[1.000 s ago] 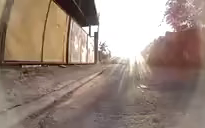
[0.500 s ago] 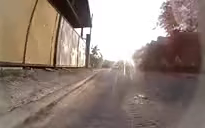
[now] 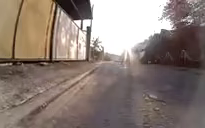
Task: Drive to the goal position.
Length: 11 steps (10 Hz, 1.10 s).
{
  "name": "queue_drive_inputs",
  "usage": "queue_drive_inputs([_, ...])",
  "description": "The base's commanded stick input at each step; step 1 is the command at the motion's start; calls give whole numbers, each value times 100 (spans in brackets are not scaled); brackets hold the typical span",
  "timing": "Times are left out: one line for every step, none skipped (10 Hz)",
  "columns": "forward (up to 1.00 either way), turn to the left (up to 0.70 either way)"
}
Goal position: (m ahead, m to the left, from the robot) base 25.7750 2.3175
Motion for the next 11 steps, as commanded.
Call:
queue_drive_inputs([100,0])
queue_drive_inputs([100,-4])
queue_drive_inputs([100,-37])
queue_drive_inputs([100,-40])
queue_drive_inputs([100,-40])
queue_drive_inputs([100,-40])
queue_drive_inputs([100,-40])
queue_drive_inputs([100,-39])
queue_drive_inputs([100,-13])
queue_drive_inputs([100,0])
queue_drive_inputs([100,0])
